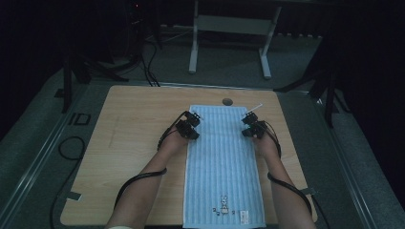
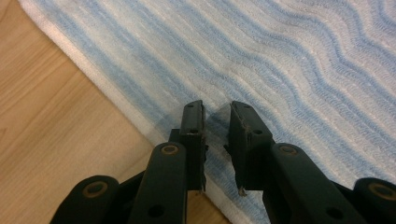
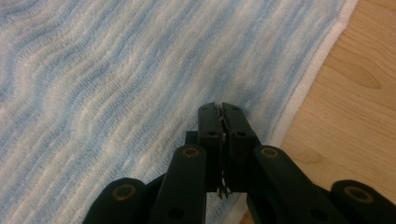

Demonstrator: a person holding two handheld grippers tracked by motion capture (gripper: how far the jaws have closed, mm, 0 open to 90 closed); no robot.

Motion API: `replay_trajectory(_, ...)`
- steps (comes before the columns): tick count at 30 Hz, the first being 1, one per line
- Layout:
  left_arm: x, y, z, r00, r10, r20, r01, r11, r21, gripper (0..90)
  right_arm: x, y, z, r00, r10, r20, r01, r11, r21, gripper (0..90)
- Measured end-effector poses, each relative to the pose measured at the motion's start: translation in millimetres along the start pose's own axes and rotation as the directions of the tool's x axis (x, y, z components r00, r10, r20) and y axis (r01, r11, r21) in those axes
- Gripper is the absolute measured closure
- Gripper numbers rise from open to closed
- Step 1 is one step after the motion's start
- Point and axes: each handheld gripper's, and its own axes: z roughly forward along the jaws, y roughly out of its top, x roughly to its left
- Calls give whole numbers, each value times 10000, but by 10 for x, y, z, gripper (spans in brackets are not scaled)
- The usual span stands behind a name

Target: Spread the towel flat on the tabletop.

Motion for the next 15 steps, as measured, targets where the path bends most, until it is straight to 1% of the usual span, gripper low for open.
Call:
replay_trajectory(1, -6, 14, 5, 10000, 54, -55, -54, 10000, 28, 750, -6, 10, 3, 10000, -39, 33, 39, 10000, 44, 872)
replay_trajectory(3, -6, 45, 18, 9999, -6, -124, 7, 10000, 66, 748, -12, 25, 12, 9999, 133, 37, -133, 9999, 22, 873)
replay_trajectory(5, -6, 45, 18, 9999, -6, -124, 7, 10000, 66, 731, -20, 24, 13, 9999, 160, 18, -160, 9999, -1, 873)
replay_trajectory(6, 3, 51, 5, 9999, -120, -49, 121, 9998, 151, 698, -20, 24, 13, 9999, 160, 18, -160, 9999, -1, 872)
replay_trajectory(7, -6, 49, -12, 9999, -120, -64, 120, 9999, 99, 657, -28, 10, -24, 9992, 377, -117, -379, 9991, -199, 861)
replay_trajectory(8, -12, 42, -44, 9999, -141, -88, 142, 9998, 154, 627, -33, 6, -48, 9987, 477, -175, -483, 9982, -345, 847)
replay_trajectory(9, -12, 42, -44, 9999, -141, -88, 142, 9998, 154, 599, -33, 6, -48, 9987, 477, -175, -483, 9982, -345, 847)
replay_trajectory(10, -6, 32, -68, 9998, -182, -80, 183, 9997, 146, 599, -46, 5, -76, 9984, 548, -153, -555, 9974, -452, 818)
replay_trajectory(11, 9, 20, -101, 9998, -128, -161, 131, 9997, 181, 557, -90, 9, -122, 9978, 653, -99, -657, 9970, -421, 720)
replay_trajectory(12, 9, 20, -101, 9998, -128, -161, 131, 9997, 181, 539, -90, 9, -122, 9978, 653, -99, -657, 9970, -421, 720)
replay_trajectory(13, 35, 11, -126, 9997, -189, -144, 192, 9996, 218, 539, -110, 15, -134, 9976, 686, -33, -687, 9972, -299, 647)
replay_trajectory(14, 57, 6, -137, 9992, -392, -8, 392, 9990, 208, 536, -146, 26, -148, 9972, 735, 95, -736, 9973, 51, 606)
replay_trajectory(15, 94, 0, -146, 9977, -618, 260, 611, 9978, 258, 536, -146, 26, -148, 9972, 735, 95, -736, 9973, 51, 606)
